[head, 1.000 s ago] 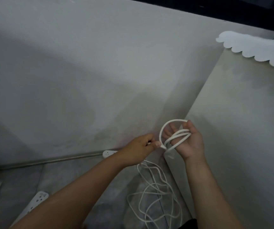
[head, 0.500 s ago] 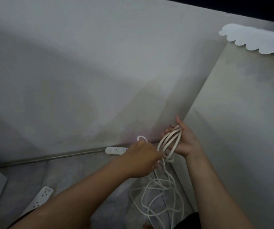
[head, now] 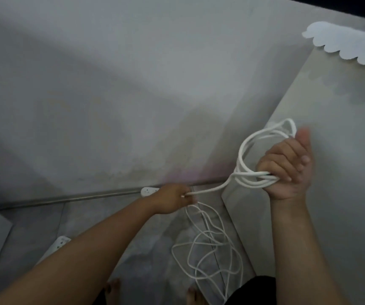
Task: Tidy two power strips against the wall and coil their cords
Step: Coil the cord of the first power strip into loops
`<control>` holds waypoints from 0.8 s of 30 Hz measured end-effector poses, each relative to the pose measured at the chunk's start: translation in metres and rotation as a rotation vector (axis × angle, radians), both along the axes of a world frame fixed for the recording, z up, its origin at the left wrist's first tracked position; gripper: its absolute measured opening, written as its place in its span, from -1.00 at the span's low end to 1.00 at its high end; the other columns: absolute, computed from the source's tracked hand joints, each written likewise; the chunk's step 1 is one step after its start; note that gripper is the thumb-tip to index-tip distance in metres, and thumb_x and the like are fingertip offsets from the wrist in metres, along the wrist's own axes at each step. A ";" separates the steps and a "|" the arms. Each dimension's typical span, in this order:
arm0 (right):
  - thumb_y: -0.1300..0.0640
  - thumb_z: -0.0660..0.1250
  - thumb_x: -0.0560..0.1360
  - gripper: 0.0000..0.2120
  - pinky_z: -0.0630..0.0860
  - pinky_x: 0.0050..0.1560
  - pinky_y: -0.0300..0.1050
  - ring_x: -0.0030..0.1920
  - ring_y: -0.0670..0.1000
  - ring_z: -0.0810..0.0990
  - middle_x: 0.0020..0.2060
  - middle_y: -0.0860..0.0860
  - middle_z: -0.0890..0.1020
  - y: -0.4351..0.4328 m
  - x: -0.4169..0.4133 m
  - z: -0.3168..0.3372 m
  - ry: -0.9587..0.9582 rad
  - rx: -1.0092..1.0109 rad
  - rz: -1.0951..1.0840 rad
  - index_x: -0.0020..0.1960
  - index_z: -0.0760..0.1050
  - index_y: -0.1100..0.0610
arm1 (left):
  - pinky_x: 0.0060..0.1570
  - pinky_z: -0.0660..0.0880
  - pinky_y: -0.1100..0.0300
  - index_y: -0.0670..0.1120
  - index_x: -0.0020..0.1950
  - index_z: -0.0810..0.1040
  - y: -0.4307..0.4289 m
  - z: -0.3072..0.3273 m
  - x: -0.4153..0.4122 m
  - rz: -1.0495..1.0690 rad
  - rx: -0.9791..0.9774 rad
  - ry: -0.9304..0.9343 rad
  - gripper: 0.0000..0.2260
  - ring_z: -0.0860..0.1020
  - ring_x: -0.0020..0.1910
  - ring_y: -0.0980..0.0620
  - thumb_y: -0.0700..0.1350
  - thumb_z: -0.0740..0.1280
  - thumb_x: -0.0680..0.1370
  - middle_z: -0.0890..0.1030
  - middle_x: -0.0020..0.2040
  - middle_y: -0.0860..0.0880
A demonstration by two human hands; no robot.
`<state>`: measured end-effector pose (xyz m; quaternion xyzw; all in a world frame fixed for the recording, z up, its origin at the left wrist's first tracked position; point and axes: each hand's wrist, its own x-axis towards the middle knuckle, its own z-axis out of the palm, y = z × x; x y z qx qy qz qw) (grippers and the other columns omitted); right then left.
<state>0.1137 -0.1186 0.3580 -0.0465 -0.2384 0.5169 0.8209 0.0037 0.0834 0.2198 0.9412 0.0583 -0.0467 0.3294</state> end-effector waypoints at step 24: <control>0.05 0.24 0.57 -0.77 0.43 -0.46 -0.24 -0.50 -0.02 0.48 -0.15 0.10 0.61 0.022 -0.006 -0.072 -0.735 -1.587 -0.160 0.14 0.53 0.14 | -0.36 0.34 0.18 -0.10 -0.40 0.53 -0.014 0.078 0.052 0.234 -0.078 0.139 -0.65 0.51 -0.31 -0.07 0.14 0.33 0.41 0.61 -0.24 -0.13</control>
